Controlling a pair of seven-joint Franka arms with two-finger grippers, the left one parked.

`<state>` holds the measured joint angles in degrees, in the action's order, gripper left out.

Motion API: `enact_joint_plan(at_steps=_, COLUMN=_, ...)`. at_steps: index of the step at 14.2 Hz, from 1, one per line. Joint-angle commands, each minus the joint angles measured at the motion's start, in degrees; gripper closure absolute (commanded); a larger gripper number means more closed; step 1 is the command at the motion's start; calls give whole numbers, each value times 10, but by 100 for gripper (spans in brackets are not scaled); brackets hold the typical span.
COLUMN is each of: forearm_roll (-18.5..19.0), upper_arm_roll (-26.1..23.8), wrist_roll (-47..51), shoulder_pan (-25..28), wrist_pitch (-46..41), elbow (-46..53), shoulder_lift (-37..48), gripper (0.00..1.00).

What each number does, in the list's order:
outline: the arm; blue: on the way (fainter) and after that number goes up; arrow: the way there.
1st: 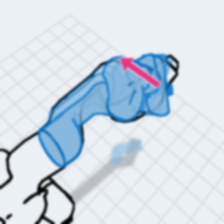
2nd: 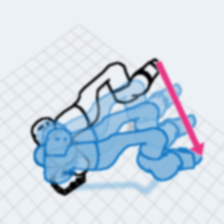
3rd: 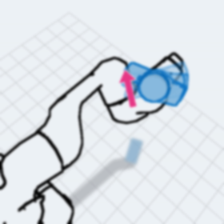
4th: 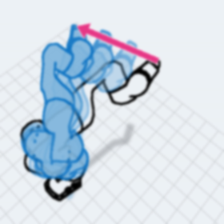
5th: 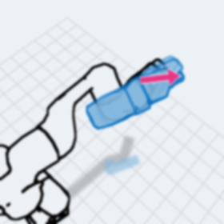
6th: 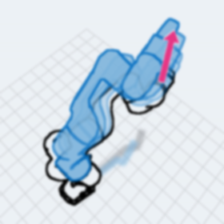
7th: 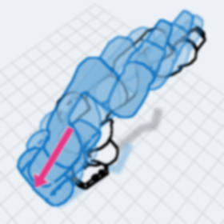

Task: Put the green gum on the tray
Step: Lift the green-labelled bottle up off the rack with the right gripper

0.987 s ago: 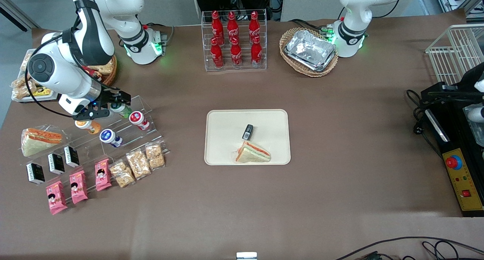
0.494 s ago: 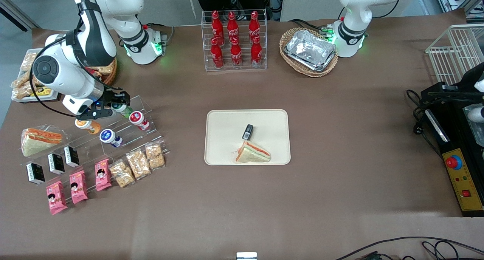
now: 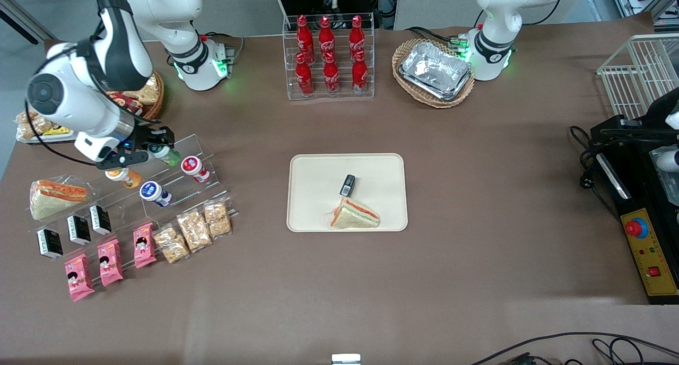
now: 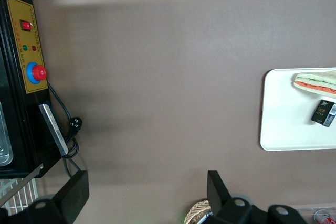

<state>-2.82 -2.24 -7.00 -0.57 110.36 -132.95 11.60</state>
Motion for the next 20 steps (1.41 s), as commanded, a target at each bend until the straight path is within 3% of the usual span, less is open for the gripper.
enact_joint_plan(at_steps=1, forearm_roll=4, upper_arm_roll=0, wrist_roll=-9, shoulder_pan=-2, wrist_pitch=-94, elbow=91, shoulder_lift=-2, gripper=68)
enact_joint_plan(at_steps=10, forearm_roll=-12, upper_arm_roll=-5, wrist_roll=14, shoulder_pan=5, wrist_pitch=-311, elbow=346, shoulder_lift=-58, gripper=67)
enact_joint_plan(at_steps=12, forearm_roll=-38, upper_arm_roll=-11, wrist_roll=58, shoulder_pan=13, wrist_pitch=-313, elbow=349, shoulder_lift=-61, gripper=67)
enact_joint_plan(at_steps=14, forearm_roll=-39, upper_arm_roll=-27, wrist_roll=115, shoulder_pan=37, wrist_pitch=-312, elbow=349, shoulder_lift=-71, gripper=66)
enact_joint_plan(at_steps=20, forearm_roll=-70, upper_arm_roll=-33, wrist_roll=292, shoulder_pan=160, wrist_pitch=-252, elbow=340, shoulder_lift=-107, gripper=66)
